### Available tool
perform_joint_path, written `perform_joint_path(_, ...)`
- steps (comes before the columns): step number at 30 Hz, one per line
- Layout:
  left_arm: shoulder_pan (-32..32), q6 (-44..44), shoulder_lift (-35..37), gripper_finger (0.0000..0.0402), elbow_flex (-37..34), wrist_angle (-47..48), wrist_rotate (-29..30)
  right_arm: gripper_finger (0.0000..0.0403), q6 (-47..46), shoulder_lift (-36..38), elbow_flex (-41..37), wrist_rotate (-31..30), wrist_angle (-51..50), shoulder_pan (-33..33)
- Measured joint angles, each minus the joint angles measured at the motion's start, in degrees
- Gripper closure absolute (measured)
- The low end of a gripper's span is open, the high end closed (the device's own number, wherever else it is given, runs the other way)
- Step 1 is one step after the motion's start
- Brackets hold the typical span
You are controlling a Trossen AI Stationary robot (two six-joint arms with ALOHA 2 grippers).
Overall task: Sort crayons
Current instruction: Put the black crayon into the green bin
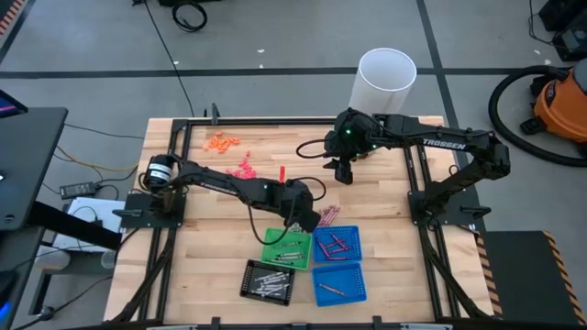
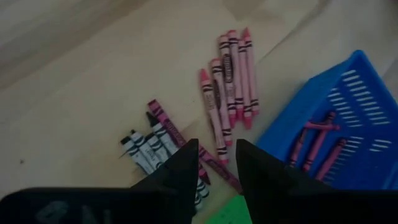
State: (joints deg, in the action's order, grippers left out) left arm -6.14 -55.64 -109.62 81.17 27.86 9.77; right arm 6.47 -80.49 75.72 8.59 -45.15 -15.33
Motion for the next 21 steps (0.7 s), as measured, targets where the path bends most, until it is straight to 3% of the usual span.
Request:
perform_joint_path(12,-0.5,-12.6,-1.9,0.0280,0.0,1.5,4.3,0.0235,-3.9,0.0,0.0,-6.0,-2.0,0.0)
perform_joint_path(21,-1.3,-18.8,-2.8,0.0231,0.0,4.8,7.3,0.0235,-3.9,0.0,0.0,-6.1,-2.1,0.0)
